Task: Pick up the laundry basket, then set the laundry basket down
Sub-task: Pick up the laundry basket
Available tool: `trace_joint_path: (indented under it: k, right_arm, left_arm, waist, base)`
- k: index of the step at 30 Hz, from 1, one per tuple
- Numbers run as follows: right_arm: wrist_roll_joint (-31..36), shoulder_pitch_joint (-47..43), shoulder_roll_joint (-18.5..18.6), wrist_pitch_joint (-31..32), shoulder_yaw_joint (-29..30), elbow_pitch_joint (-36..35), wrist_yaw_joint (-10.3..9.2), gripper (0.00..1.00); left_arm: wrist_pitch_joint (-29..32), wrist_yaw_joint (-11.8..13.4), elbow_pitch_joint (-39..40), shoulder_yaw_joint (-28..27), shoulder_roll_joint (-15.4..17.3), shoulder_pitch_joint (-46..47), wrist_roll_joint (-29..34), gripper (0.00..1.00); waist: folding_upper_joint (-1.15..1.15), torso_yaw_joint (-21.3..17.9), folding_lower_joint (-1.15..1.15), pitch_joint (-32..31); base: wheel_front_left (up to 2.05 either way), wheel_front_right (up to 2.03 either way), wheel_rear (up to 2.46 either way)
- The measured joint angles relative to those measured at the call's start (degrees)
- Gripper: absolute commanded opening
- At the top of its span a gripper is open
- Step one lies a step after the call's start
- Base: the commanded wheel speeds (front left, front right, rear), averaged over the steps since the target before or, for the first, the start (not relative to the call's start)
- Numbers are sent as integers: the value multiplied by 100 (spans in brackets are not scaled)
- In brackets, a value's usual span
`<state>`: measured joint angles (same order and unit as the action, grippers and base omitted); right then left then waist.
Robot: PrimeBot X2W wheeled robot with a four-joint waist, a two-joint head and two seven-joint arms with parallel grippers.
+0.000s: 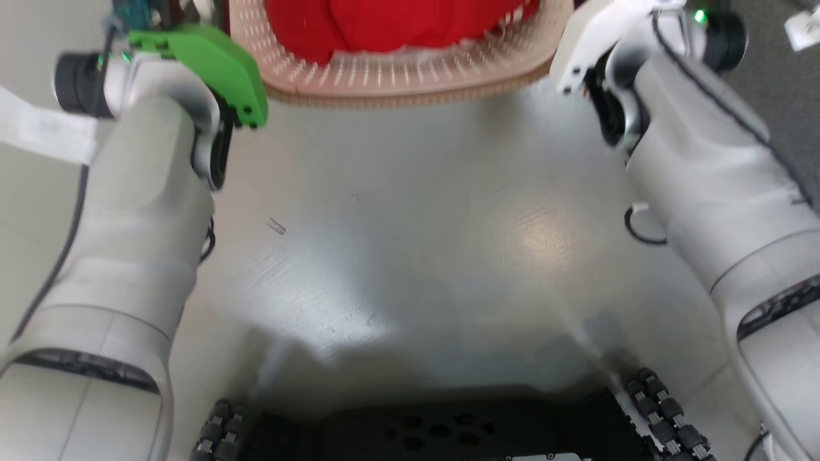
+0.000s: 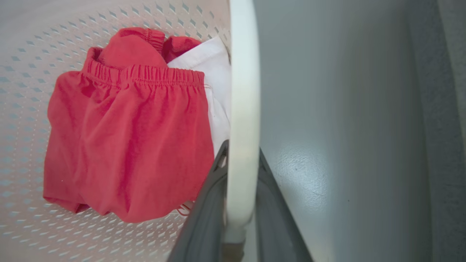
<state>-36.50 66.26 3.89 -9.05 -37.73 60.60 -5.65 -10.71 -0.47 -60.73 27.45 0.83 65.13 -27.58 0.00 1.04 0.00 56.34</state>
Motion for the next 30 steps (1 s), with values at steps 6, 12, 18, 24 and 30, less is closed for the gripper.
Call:
trace_joint_path:
  k: [6, 12, 18, 24, 30]
  right_arm:
    - [-156, -330, -36, -108, -122, 99, 1, 0]
    - [-299, -680, -53, -203, -201, 138, 8, 0]
    - [-512, -1211, -96, -210, -355, 220, 62, 0]
    - [-655, -1613, -119, -210, -492, 224, 110, 0]
    - [-867, -2030, -156, -202, -617, 225, 112, 0]
  left_arm:
    - [-55, -4, -118, 81, -30, -308, -131, 0]
    - [-103, -56, -177, 231, -42, -580, -304, 0]
    - [-147, -102, -324, 398, -80, -1088, -414, 0]
    - [-155, -112, -416, 474, -99, -1478, -569, 0]
    - [-179, -149, -556, 566, -123, -1868, -657, 0]
  waist:
    - [0, 21, 0, -266]
    - [0, 67, 0, -597]
    - [0, 139, 0, -1052]
    - [0, 181, 0, -1479]
    - [0, 194, 0, -1920]
  base:
    - [0, 0, 0]
    - [0, 0, 0]
    - [0, 0, 0]
    - [0, 0, 0]
    - [0, 0, 0]
